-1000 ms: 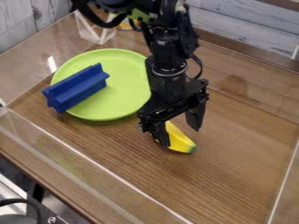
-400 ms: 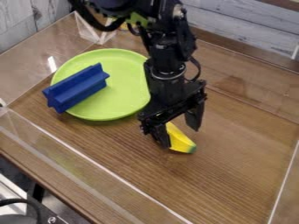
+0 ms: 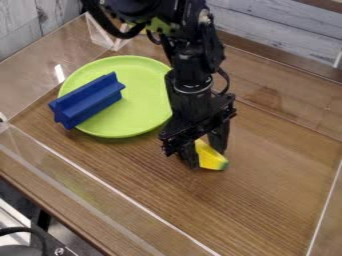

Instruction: Put the banana in the green plate

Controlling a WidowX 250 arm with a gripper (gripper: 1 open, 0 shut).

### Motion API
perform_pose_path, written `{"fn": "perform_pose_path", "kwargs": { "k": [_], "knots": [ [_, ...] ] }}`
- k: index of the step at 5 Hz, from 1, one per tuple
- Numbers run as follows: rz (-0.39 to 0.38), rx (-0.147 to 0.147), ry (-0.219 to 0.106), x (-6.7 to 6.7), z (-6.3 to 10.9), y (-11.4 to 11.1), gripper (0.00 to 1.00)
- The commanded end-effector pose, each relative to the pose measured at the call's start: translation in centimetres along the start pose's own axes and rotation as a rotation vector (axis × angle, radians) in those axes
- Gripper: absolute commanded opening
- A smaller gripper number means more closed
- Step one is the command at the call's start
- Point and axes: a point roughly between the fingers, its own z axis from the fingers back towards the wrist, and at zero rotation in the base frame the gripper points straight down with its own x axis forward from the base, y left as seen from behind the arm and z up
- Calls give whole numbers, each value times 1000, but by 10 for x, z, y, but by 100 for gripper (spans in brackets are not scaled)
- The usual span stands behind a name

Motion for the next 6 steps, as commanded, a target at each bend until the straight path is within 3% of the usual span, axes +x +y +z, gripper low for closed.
{"fn": "perform_pose_path", "kwargs": {
  "k": [1, 3, 6],
  "knots": [
    [-7, -11, -11, 1, 12, -2, 0],
    [-4, 5, -10, -1, 31, 1, 0],
    [82, -29, 15, 5, 59, -4, 0]
  ]
}}
